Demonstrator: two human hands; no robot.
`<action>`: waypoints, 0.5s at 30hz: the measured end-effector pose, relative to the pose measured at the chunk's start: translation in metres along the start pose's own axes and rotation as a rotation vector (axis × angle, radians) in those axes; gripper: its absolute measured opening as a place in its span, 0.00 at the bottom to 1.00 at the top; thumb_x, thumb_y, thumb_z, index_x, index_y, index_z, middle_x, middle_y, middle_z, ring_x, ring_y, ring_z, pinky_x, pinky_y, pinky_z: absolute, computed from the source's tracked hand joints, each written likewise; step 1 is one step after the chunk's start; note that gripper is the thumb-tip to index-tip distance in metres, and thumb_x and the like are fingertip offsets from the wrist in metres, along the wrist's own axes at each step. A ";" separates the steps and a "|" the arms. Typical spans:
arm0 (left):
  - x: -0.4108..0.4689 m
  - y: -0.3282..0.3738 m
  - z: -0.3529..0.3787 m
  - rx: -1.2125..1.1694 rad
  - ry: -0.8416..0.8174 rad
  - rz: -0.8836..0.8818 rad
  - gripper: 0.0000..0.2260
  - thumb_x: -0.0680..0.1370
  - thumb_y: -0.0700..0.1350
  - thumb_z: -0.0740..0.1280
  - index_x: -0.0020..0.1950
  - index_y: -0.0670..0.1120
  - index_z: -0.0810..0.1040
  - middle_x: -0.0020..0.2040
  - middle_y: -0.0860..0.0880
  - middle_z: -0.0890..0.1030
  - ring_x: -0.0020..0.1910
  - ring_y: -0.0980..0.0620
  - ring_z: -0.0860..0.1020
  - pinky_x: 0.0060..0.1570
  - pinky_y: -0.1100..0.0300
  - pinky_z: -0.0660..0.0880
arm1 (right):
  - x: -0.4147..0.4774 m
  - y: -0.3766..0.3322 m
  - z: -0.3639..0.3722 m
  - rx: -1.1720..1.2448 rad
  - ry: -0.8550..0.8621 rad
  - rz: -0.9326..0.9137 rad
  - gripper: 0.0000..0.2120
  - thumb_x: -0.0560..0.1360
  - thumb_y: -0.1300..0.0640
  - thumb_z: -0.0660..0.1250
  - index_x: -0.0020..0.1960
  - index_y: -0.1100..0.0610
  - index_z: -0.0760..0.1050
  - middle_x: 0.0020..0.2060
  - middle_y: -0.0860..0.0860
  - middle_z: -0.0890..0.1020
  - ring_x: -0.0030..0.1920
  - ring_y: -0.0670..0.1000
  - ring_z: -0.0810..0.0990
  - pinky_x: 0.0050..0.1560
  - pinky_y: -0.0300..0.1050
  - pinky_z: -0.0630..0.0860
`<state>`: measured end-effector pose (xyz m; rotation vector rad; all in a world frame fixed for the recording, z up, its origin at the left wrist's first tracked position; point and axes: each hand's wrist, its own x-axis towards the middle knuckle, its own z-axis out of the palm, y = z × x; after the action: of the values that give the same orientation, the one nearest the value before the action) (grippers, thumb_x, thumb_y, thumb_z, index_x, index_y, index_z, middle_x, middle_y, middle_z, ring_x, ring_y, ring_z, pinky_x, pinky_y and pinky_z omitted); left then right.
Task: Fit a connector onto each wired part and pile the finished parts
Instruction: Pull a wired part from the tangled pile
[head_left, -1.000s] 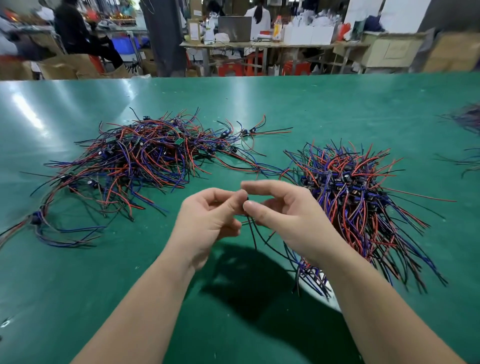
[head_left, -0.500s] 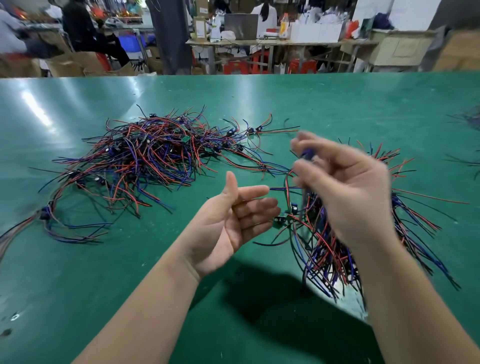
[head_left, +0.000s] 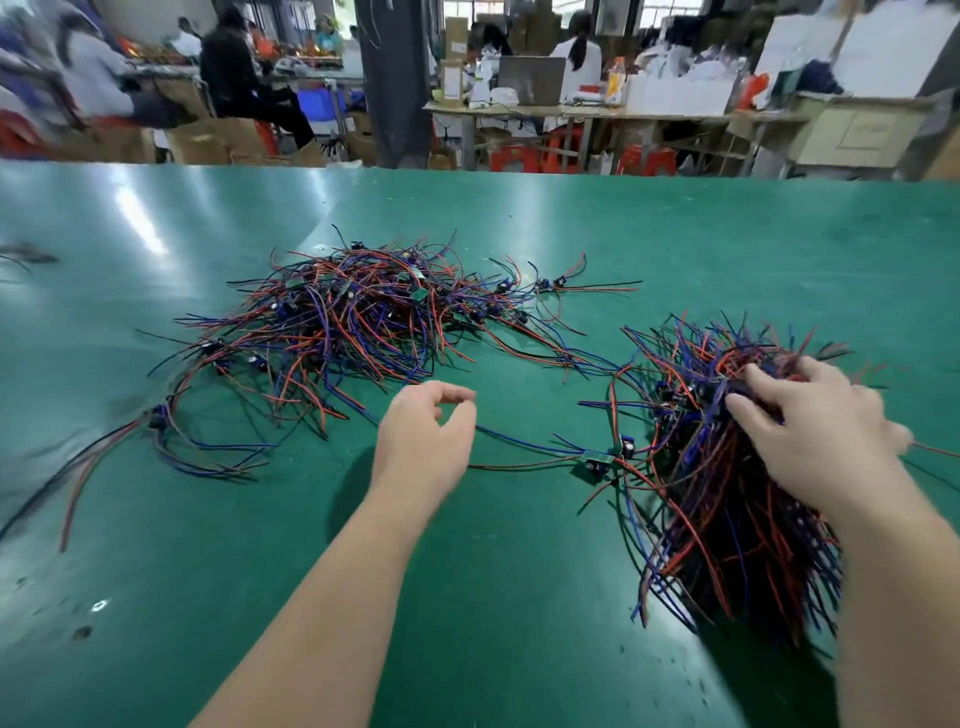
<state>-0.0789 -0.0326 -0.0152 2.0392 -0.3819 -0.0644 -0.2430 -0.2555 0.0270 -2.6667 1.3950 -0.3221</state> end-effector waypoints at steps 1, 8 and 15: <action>0.004 -0.007 -0.004 0.185 0.064 0.082 0.08 0.76 0.46 0.65 0.54 0.51 0.79 0.56 0.50 0.78 0.58 0.48 0.73 0.57 0.55 0.69 | -0.001 -0.002 0.001 -0.031 -0.018 0.012 0.25 0.77 0.37 0.57 0.71 0.42 0.66 0.75 0.55 0.60 0.71 0.63 0.60 0.66 0.61 0.60; 0.023 -0.034 -0.009 0.586 -0.072 -0.057 0.26 0.78 0.54 0.61 0.75 0.56 0.60 0.78 0.47 0.52 0.76 0.46 0.49 0.72 0.45 0.48 | -0.028 -0.036 -0.001 0.450 0.411 -0.203 0.22 0.76 0.54 0.67 0.69 0.56 0.72 0.70 0.62 0.66 0.69 0.62 0.65 0.66 0.62 0.61; 0.060 -0.012 -0.033 0.589 0.254 -0.054 0.33 0.73 0.52 0.65 0.74 0.62 0.53 0.74 0.34 0.55 0.73 0.36 0.53 0.70 0.42 0.54 | -0.041 -0.064 0.019 0.622 0.361 -0.506 0.11 0.77 0.61 0.65 0.57 0.59 0.80 0.56 0.60 0.76 0.57 0.59 0.75 0.57 0.64 0.70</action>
<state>-0.0123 -0.0171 -0.0029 2.5982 -0.1963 0.3064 -0.2101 -0.1856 0.0153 -2.4266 0.4975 -1.1182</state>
